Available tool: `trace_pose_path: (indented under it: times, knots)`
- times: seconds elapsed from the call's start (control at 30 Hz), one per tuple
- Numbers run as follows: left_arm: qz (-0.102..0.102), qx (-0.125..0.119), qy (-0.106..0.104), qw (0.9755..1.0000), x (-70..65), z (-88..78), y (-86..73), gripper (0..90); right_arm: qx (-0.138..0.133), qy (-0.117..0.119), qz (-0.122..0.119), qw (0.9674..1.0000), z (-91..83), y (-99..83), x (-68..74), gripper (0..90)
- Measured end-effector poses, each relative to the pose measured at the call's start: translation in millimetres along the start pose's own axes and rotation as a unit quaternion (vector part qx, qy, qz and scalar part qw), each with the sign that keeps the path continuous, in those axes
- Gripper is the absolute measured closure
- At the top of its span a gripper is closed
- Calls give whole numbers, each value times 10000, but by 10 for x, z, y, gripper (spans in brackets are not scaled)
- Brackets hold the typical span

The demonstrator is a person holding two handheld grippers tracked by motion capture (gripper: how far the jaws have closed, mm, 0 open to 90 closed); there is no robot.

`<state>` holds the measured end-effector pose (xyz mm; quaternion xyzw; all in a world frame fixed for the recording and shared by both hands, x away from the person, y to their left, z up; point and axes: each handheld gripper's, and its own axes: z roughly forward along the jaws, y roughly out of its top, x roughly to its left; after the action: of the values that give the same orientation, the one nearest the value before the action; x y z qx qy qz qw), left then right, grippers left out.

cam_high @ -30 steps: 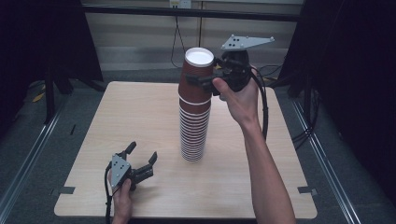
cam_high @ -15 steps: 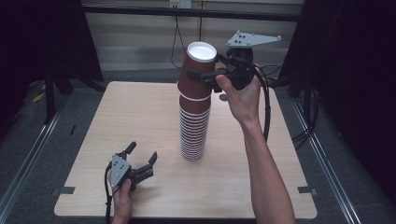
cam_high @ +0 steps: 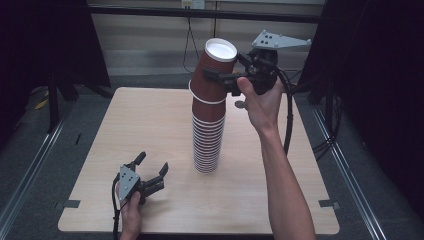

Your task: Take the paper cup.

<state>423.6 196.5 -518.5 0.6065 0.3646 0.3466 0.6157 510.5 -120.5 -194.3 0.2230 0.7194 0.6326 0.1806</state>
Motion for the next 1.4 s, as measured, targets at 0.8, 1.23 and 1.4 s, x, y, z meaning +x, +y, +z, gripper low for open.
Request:
trace_pose_path:
  times: [0.8, 1.23, 1.4]
  knots:
    - [0, 0, -2, 10000, 1, 1, 0, 153, -582, 48, 92, 9983, -142, 81, 1, 205]
    - [-4, -3, -6, 10000, -1, 1, 0, 153, -812, 78, 80, 9966, -212, 111, 8, 206]
    - [2, 1, -2, 10000, 1, 1, 0, 153, -884, 12, 61, 9961, -275, 122, 30, 205]
